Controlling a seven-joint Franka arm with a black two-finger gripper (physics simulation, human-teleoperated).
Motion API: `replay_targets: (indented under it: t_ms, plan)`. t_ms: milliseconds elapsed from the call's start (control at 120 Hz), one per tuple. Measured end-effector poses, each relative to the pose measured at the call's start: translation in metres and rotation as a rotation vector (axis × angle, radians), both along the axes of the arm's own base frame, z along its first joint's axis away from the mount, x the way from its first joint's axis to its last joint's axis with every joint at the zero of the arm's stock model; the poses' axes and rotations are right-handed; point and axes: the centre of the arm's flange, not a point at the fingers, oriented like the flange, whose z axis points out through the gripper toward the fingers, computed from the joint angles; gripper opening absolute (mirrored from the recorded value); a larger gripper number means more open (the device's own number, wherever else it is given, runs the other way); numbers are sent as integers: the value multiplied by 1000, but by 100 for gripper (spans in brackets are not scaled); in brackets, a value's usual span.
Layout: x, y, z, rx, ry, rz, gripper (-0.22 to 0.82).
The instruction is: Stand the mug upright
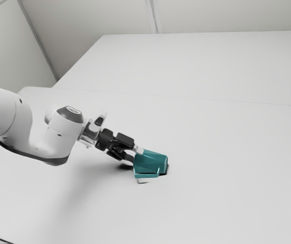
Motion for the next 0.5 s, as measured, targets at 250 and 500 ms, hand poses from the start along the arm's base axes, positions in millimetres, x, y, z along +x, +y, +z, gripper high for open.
replay_targets:
  t_ms: [250,500]
  plan:
    - [7,-20,-11,-20,4,-29,54]
    - [7,-27,-16,-42,7,-25,39]
